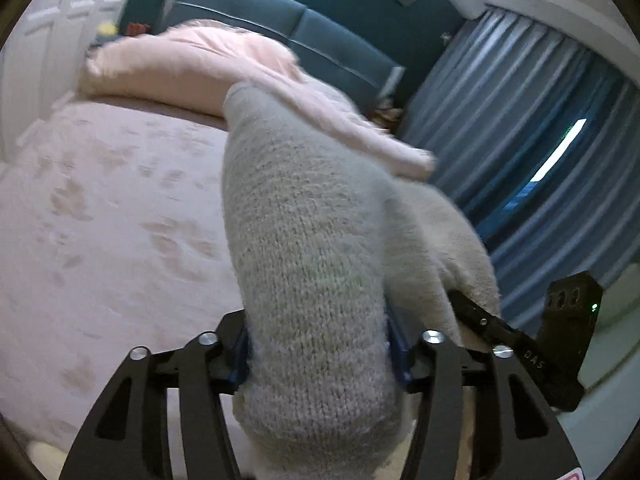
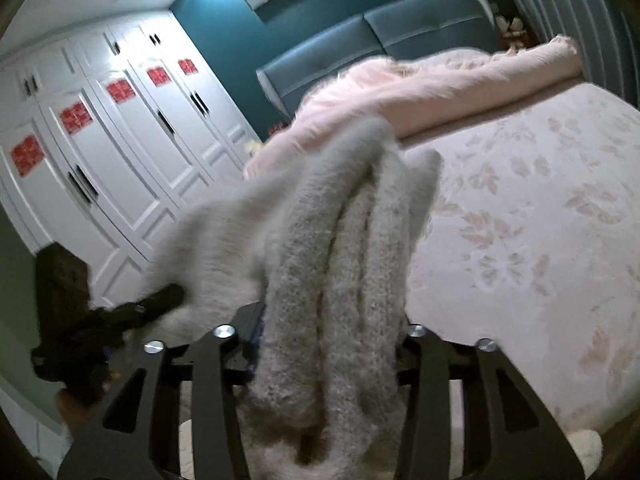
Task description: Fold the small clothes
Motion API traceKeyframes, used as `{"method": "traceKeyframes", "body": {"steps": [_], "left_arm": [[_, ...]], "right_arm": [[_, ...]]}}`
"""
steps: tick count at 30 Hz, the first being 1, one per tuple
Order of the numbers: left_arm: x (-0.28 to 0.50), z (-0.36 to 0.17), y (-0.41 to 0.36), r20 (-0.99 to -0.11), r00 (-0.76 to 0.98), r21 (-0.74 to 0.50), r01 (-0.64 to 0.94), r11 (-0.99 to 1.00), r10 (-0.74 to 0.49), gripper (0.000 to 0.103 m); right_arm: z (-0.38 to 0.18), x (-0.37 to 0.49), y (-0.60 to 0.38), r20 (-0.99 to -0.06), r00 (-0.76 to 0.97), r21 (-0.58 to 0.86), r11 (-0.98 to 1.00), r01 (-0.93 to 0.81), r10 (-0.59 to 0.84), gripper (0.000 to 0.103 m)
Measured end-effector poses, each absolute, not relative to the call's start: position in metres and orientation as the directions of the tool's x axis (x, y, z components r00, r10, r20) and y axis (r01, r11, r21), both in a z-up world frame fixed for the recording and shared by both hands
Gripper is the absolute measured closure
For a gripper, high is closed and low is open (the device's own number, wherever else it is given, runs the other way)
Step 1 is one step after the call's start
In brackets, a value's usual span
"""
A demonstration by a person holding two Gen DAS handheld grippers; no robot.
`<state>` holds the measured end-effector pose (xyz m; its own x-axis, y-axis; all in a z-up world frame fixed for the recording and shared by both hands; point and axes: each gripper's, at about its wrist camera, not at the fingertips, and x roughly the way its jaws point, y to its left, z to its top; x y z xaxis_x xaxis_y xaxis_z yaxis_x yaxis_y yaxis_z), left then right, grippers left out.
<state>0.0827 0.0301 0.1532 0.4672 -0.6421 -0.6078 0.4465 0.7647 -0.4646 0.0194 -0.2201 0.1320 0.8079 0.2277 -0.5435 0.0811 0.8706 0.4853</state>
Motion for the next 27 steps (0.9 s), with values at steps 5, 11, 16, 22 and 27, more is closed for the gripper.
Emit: {"method": "traceKeyframes", "body": {"steps": [5, 11, 16, 22, 27], "left_arm": [[0.115, 0.053, 0.055, -0.821, 0.441, -0.261, 0.276, 0.925, -0.363, 0.043], [0.075, 0.024, 0.094, -0.843, 0.444, -0.251, 0.173, 0.952, -0.303, 0.045], [0.085, 0.008, 0.078, -0.861, 0.426, -0.195, 0.228, 0.954, -0.278, 0.038], [0.093, -0.03, 0.067, -0.903, 0.386, -0.087, 0.267, 0.96, -0.189, 0.037], [0.108, -0.034, 0.077, -0.902, 0.404, -0.059, 0.234, 0.971, -0.152, 0.037]], "right_arm": [[-0.003, 0.064, -0.217, -0.853, 0.51, 0.331, 0.867, 0.371, 0.107, 0.053], [-0.006, 0.03, -0.2, -0.821, 0.552, 0.389, 0.85, 0.356, 0.145, 0.051], [0.0, 0.066, -0.19, -0.812, 0.552, 0.407, 0.862, 0.301, 0.191, 0.034], [-0.039, 0.098, -0.174, -0.866, 0.44, 0.397, 0.863, 0.312, 0.239, 0.076], [0.023, 0.08, -0.168, -0.755, 0.624, 0.411, 0.886, 0.213, 0.2, 0.085]]}}
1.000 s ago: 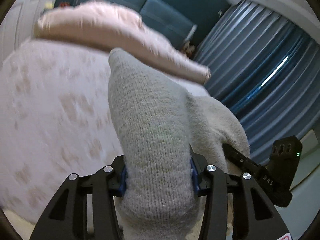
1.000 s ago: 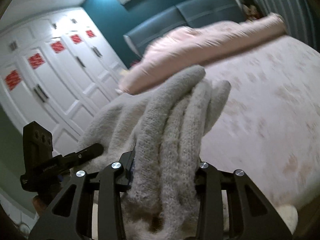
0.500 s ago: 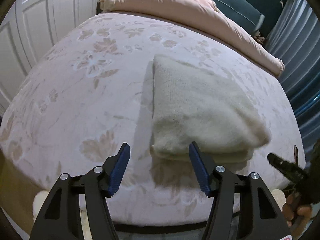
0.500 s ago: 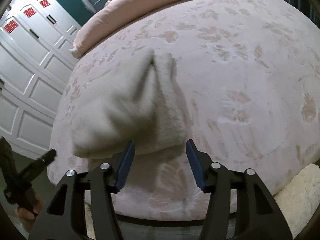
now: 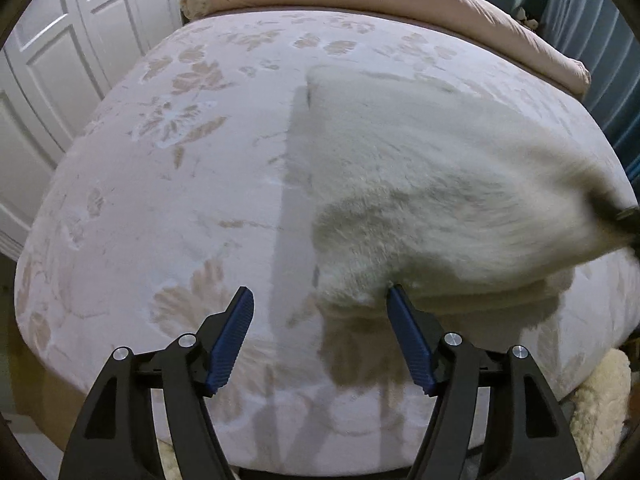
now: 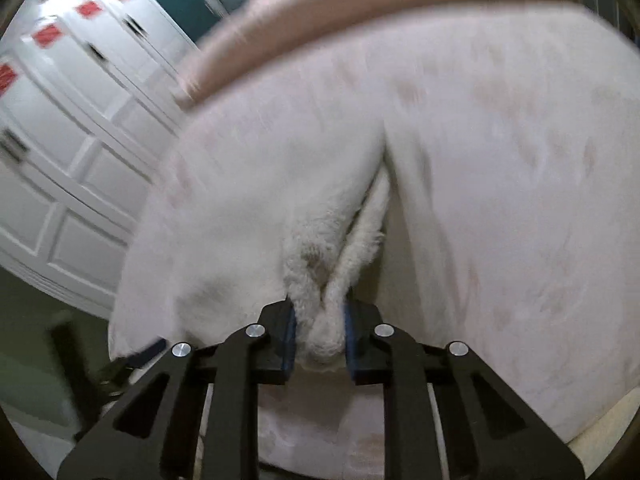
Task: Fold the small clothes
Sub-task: 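Open both grippers and withdraw them from the folded cardigan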
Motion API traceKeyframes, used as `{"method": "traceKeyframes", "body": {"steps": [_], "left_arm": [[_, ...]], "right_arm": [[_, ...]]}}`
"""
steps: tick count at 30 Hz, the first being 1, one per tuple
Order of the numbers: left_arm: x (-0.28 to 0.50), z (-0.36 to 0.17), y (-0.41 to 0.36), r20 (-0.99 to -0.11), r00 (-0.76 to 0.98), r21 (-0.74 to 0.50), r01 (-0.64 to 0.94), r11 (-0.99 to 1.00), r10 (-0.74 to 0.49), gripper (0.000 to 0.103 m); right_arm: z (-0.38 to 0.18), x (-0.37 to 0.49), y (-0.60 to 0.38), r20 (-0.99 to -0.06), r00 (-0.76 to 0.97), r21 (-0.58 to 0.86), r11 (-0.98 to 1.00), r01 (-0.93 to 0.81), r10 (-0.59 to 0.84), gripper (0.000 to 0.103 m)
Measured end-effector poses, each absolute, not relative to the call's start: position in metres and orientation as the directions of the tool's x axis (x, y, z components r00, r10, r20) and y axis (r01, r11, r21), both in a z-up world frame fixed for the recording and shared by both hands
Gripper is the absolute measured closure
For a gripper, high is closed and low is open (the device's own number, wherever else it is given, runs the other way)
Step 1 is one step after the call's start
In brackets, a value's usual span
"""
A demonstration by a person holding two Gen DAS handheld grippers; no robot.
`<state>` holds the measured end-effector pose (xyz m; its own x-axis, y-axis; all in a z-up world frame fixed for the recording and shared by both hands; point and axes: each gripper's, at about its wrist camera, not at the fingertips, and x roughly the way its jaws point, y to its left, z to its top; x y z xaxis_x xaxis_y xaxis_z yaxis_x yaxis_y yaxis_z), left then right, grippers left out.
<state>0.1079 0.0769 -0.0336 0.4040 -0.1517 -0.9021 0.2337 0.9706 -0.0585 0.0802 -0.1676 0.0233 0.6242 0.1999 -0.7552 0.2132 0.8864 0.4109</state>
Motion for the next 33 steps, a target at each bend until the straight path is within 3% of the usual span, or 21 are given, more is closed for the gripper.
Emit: {"method": "traceKeyframes", "body": {"steps": [2, 6, 10, 18, 26, 33], "left_arm": [[0.111, -0.035, 0.079, -0.902, 0.398, -0.079, 0.23, 0.97, -0.168, 0.036], [0.112, -0.043, 0.071, -0.914, 0.374, -0.074, 0.23, 0.97, -0.158, 0.036], [0.106, -0.038, 0.066, -0.91, 0.399, -0.027, 0.213, 0.977, -0.112, 0.036], [0.08, 0.009, 0.06, -0.853, 0.517, 0.044, 0.2, 0.979, -0.068, 0.034], [0.065, 0.036, 0.046, -0.804, 0.592, 0.08, 0.182, 0.98, -0.044, 0.032], [0.048, 0.02, 0.038, -0.825, 0.564, 0.081, 0.168, 0.983, -0.028, 0.031]], "right_arm": [[0.028, 0.073, -0.169, -0.756, 0.635, 0.372, 0.903, 0.213, 0.162, 0.085], [-0.054, 0.089, -0.167, -0.907, 0.418, 0.178, 0.948, 0.265, 0.053, 0.083], [-0.042, 0.085, -0.151, -0.896, 0.444, 0.124, 0.955, 0.27, -0.009, 0.074], [0.005, 0.052, -0.16, -0.853, 0.52, 0.131, 0.941, 0.313, -0.054, 0.07], [0.023, 0.025, -0.152, -0.82, 0.555, 0.084, 0.93, 0.357, -0.139, 0.046], [0.015, 0.002, -0.131, -0.809, 0.563, 0.023, 0.948, 0.317, -0.169, 0.035]]}}
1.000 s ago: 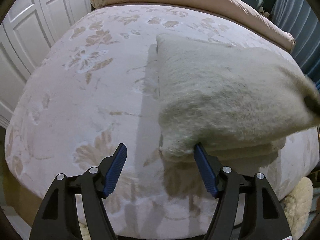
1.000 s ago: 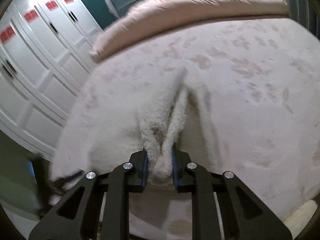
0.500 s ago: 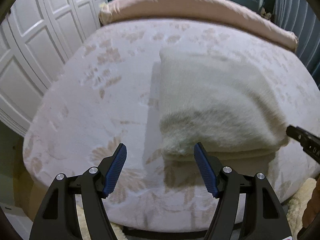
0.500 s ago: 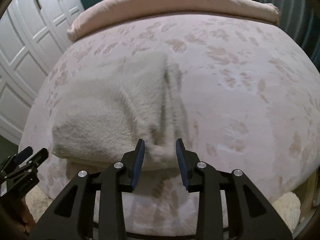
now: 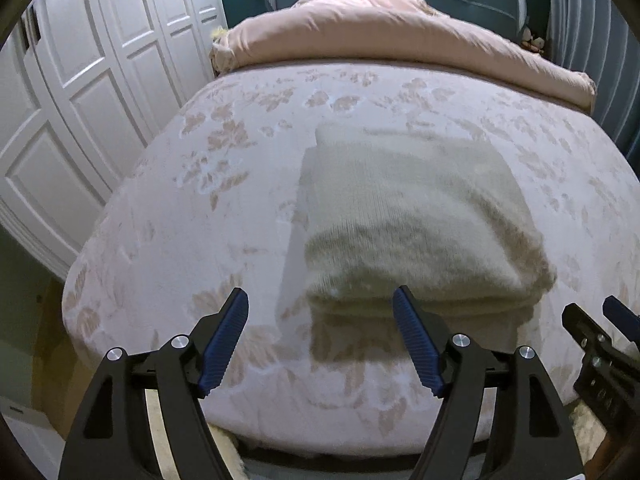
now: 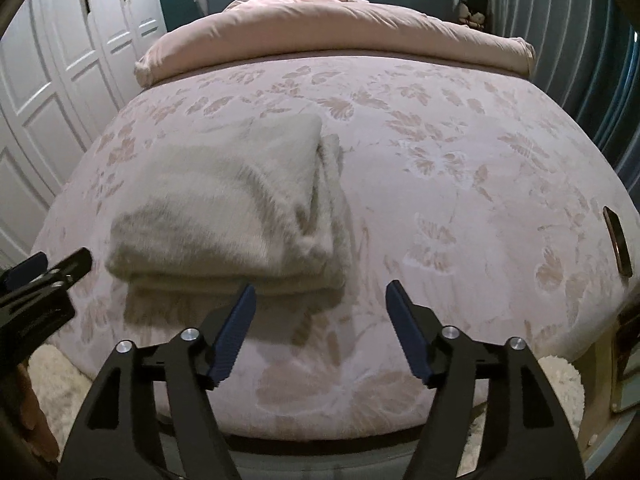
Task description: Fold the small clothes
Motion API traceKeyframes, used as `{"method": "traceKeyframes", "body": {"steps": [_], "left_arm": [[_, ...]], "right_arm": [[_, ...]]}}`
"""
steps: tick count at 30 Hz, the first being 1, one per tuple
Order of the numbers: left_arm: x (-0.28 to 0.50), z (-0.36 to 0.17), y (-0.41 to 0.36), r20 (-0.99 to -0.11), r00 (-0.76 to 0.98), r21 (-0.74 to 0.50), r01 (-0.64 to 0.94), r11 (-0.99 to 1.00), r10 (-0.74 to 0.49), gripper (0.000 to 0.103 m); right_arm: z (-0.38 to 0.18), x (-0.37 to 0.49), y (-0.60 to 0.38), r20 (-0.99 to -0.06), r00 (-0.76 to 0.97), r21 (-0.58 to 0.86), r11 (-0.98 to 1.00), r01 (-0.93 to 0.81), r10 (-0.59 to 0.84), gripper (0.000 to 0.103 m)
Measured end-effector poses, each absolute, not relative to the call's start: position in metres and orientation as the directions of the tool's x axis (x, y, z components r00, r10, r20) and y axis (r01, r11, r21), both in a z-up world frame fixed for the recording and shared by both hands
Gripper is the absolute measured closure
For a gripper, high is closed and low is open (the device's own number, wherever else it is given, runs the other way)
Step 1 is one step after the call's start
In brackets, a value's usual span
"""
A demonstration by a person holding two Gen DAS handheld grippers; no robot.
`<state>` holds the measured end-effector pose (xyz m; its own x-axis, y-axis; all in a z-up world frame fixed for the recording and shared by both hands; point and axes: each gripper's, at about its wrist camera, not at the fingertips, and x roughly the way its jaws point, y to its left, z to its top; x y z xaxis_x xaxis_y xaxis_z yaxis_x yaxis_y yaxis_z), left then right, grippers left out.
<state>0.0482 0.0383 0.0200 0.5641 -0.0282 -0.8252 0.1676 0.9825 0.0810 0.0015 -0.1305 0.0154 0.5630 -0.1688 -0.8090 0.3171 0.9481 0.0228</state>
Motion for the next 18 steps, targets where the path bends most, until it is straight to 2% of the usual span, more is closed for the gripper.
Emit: {"method": "traceKeyframes", "body": {"steps": [5, 7, 18], "left_arm": [[0.033, -0.002, 0.033, -0.847, 0.531, 0.069, 0.155, 0.985, -0.024, 0.03], [0.029, -0.012, 0.029, -0.85, 0.527, 0.075, 0.157, 0.985, -0.019, 0.026], [0.008, -0.053, 0.01, -0.86, 0.509, 0.126, 0.158, 0.979, 0.028, 0.022]], "right_arm": [[0.004, -0.012, -0.128, -0.812, 0.562, 0.051, 0.94, 0.337, -0.158, 0.026], [-0.003, -0.015, -0.128, -0.813, 0.56, 0.053, 0.937, 0.345, -0.161, 0.026], [-0.042, -0.027, -0.124, -0.846, 0.491, -0.006, 0.925, 0.38, -0.207, 0.026]]}}
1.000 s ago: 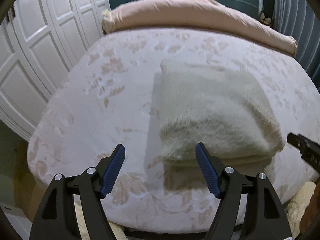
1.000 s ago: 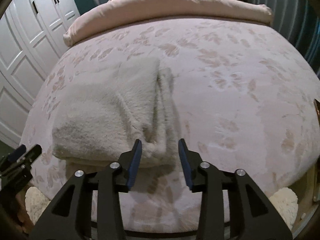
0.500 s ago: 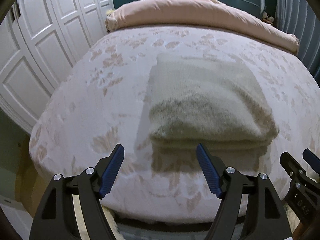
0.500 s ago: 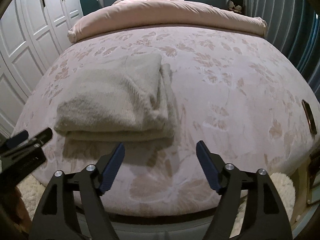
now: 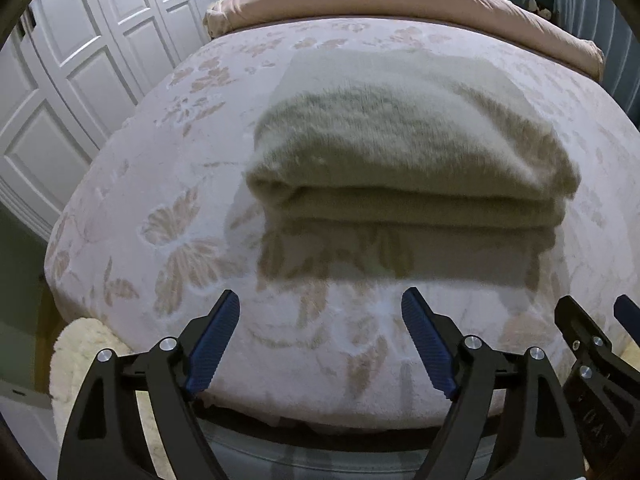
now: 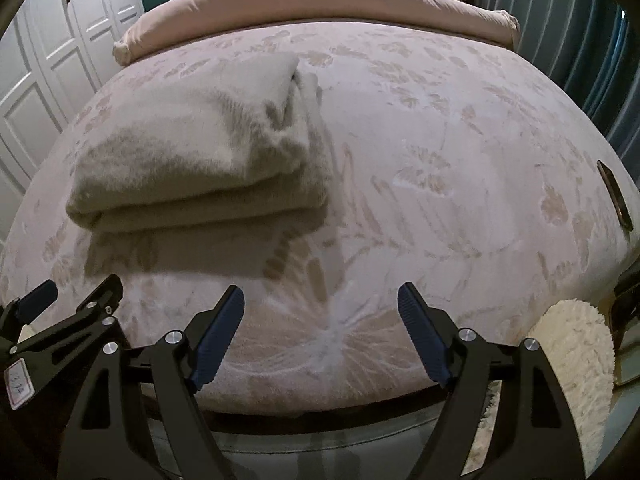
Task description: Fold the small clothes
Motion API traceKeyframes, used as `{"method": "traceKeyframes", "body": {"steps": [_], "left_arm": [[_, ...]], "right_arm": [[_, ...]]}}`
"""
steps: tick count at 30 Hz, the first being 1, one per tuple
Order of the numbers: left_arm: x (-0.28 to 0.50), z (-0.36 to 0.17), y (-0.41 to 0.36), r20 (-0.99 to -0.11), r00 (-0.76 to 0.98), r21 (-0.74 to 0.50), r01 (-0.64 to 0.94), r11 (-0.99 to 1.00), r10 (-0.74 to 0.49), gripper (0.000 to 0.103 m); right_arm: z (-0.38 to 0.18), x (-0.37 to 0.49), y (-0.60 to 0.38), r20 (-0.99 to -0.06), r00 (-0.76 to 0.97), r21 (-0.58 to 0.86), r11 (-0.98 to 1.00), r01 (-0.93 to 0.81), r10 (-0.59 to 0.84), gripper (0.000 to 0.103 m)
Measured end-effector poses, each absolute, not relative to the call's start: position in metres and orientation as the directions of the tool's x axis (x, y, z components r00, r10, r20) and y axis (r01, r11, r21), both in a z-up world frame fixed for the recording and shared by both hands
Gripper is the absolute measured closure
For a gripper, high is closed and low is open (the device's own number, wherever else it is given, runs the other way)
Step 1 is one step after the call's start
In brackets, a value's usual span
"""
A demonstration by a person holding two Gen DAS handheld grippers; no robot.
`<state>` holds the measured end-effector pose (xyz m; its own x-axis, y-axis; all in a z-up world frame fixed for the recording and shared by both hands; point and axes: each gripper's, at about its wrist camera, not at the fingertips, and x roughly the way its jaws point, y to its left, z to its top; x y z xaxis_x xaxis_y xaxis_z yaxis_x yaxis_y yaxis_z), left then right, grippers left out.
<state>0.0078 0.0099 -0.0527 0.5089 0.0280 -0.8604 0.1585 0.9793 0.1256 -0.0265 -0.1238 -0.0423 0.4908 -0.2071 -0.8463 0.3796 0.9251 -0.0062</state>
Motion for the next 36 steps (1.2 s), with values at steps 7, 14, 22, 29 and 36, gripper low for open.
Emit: {"method": "traceKeyframes", "body": {"steps": [7, 14, 22, 29, 36], "left_arm": [[0.0, -0.061, 0.01, -0.863, 0.503, 0.135, 0.143, 0.98, 0.046, 0.022], [0.002, -0.066, 0.015, -0.868, 0.494, 0.124, 0.119, 0.985, 0.049, 0.022], [0.005, -0.067, 0.024, -0.868, 0.494, 0.115, 0.091, 0.989, 0.055, 0.022], [0.008, -0.064, 0.029, -0.866, 0.497, 0.095, 0.061, 0.994, 0.053, 0.022], [0.007, -0.062, 0.026, -0.859, 0.508, 0.114, 0.068, 0.991, 0.064, 0.019]], "right_arm": [[-0.048, -0.03, -0.119, -0.848, 0.489, -0.012, 0.93, 0.366, -0.204, 0.019], [-0.053, -0.027, -0.118, -0.856, 0.481, -0.001, 0.931, 0.366, -0.19, 0.019], [-0.052, -0.024, -0.111, -0.851, 0.488, -0.016, 0.938, 0.347, -0.195, 0.019], [-0.052, -0.023, -0.105, -0.853, 0.483, -0.027, 0.94, 0.341, -0.2, 0.019], [-0.052, -0.024, -0.104, -0.85, 0.483, -0.034, 0.937, 0.348, -0.211, 0.019]]}}
